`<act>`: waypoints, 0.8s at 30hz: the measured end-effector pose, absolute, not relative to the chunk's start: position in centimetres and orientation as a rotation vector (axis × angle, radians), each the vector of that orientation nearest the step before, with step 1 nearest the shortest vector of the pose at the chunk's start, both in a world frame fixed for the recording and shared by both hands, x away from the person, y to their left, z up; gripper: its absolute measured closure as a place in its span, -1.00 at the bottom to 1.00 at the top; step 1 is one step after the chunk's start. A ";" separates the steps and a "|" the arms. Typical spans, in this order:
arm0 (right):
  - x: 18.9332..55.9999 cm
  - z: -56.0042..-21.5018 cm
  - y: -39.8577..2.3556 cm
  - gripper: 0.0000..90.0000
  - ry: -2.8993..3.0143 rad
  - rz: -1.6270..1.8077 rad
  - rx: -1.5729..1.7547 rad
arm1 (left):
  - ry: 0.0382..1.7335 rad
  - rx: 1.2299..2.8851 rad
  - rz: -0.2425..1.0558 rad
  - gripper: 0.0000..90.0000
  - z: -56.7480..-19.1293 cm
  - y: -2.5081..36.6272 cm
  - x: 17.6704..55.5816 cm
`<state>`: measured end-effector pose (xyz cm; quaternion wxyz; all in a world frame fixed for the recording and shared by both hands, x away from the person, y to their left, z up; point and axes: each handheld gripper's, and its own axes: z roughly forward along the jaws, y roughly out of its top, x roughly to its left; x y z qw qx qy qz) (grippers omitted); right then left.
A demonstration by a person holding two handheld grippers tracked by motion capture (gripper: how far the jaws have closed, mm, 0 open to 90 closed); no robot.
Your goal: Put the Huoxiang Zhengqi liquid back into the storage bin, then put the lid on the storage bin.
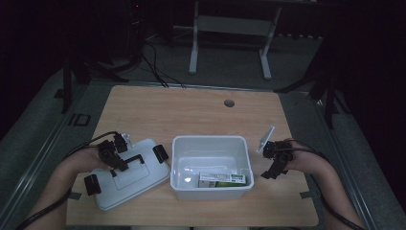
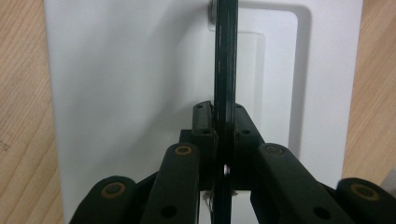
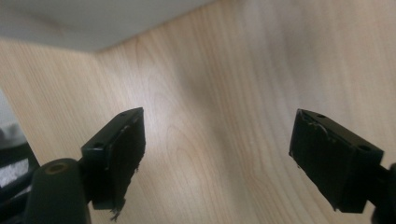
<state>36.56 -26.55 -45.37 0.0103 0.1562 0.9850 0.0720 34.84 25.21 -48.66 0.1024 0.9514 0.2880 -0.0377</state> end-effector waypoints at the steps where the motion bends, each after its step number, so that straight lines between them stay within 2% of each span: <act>1: 36.6 -45.4 -26.6 -0.64 3.074 0.225 0.487 | 0.850 2.808 -0.111 0.87 -48.7 25.2 34.8; 9: 36.6 -47.4 -27.7 -0.64 3.070 0.220 0.528 | 0.861 2.769 -0.103 0.87 -46.5 26.3 34.5; 24: 36.4 -47.2 -28.1 -0.64 3.040 0.271 0.536 | 0.860 2.776 -0.044 0.87 -42.0 27.1 33.4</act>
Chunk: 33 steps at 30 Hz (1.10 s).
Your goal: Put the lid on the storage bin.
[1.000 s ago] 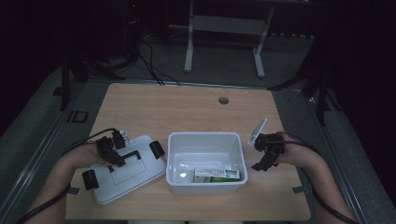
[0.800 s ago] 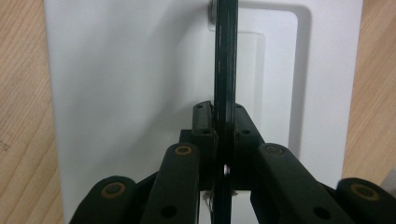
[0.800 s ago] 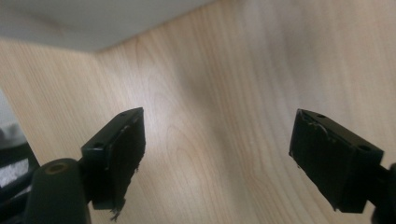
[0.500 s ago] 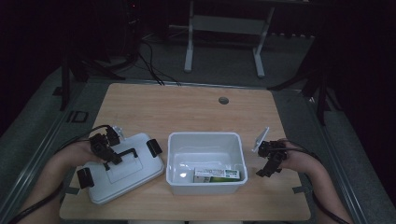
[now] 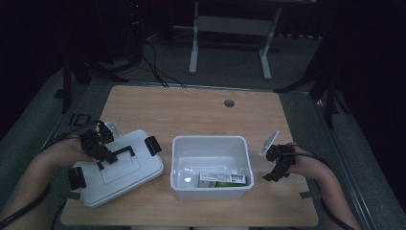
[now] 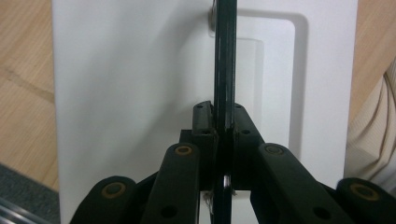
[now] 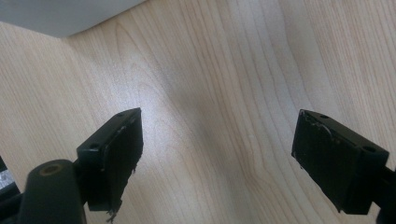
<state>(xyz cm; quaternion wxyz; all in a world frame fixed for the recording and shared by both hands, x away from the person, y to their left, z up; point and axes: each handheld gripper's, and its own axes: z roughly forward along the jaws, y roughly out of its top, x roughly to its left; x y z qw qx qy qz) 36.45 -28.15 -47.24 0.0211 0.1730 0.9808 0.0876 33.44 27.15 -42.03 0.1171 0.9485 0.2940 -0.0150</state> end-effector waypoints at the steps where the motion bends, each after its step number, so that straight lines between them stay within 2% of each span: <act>1: 36.4 -47.2 -28.2 -0.64 3.040 0.273 0.540 | 0.866 2.771 -0.041 0.87 -41.4 27.2 33.3; 21: 36.2 -47.3 -28.3 -0.64 3.045 0.287 0.514 | 0.812 2.785 0.026 0.87 -36.3 26.4 32.6; 33: 36.0 -47.5 -28.2 -0.64 3.050 0.291 0.500 | 0.719 2.780 0.052 0.87 -34.1 22.9 33.1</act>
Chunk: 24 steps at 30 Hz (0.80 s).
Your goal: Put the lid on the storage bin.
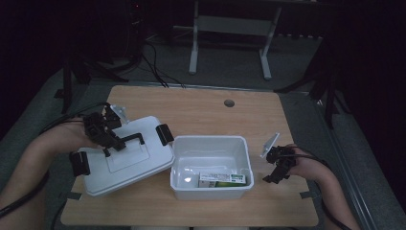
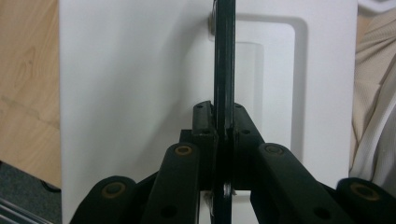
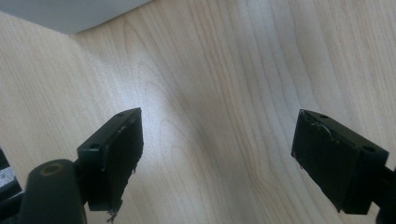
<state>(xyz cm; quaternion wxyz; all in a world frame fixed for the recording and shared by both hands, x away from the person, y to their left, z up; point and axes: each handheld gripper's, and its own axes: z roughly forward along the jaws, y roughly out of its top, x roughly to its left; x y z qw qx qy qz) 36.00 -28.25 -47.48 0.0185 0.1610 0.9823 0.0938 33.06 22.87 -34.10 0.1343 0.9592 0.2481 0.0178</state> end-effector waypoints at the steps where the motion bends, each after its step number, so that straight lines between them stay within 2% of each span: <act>1: 36.0 -47.5 -28.3 -0.64 3.053 0.291 0.502 | 0.706 2.781 0.050 0.87 -33.9 22.6 33.2; 8: 35.9 -47.7 -28.4 -0.64 3.058 0.288 0.506 | 0.654 2.785 0.059 0.87 -33.1 20.8 33.4; 9: 35.9 -47.7 -28.4 -0.64 3.059 0.289 0.507 | 0.634 2.793 0.053 0.87 -32.6 19.5 33.7; 24: 35.7 -47.5 -28.6 -0.64 3.055 0.294 0.506 | 0.501 2.816 0.029 0.87 -32.2 13.7 34.6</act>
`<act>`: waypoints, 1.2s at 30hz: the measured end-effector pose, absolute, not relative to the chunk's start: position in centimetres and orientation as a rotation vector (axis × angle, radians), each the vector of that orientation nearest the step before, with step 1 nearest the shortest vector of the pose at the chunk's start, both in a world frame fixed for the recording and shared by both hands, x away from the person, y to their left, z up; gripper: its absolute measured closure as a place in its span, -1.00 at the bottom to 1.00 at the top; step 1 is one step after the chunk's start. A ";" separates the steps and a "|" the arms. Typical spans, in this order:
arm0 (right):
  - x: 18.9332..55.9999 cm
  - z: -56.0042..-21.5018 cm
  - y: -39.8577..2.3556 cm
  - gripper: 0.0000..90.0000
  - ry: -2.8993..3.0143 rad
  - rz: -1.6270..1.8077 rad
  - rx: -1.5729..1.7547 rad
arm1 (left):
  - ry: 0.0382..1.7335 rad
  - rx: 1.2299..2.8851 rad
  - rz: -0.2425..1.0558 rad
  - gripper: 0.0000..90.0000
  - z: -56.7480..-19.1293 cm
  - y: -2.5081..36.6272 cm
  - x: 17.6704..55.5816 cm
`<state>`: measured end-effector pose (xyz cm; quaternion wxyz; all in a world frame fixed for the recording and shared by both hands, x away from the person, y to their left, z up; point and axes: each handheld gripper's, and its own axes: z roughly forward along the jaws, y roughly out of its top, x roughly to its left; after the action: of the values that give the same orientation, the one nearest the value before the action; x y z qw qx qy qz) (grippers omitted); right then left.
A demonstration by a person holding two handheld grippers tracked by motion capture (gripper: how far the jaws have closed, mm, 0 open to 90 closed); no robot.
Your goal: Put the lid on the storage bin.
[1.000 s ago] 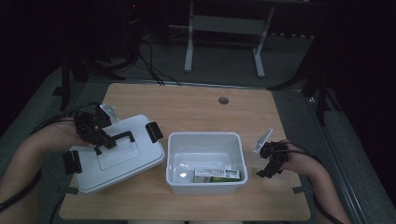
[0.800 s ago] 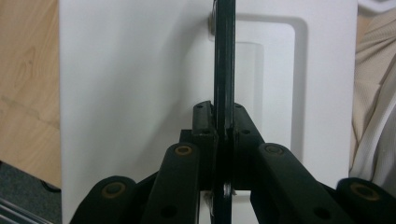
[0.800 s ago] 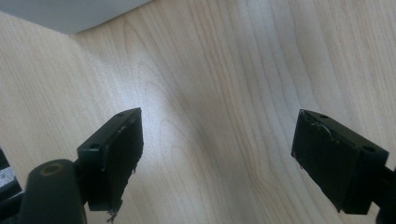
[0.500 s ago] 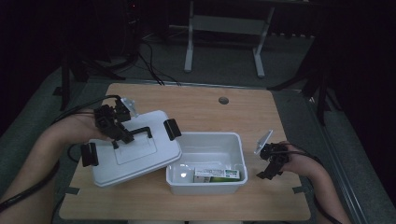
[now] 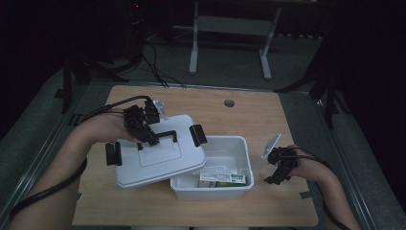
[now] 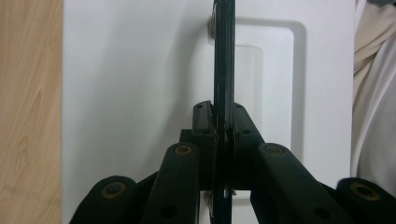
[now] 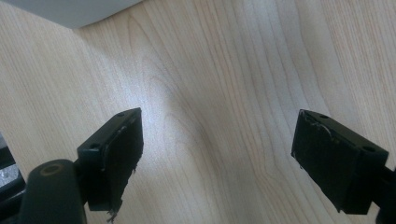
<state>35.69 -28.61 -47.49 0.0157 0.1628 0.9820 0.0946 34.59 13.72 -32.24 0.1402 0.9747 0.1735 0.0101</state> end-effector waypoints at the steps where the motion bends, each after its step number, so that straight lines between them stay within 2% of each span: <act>1: 35.7 -47.5 -28.6 -0.64 3.054 0.297 0.505 | 0.478 2.811 0.021 0.87 -32.1 13.0 34.7; 36: 35.3 -47.7 -29.3 -0.64 3.047 0.332 0.516 | 0.153 2.801 -0.008 0.87 -32.3 2.2 35.2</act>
<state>35.28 -29.29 -47.66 0.0168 0.1659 0.9802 0.1068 35.21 2.15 -32.34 0.1674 0.9844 0.0538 -0.0028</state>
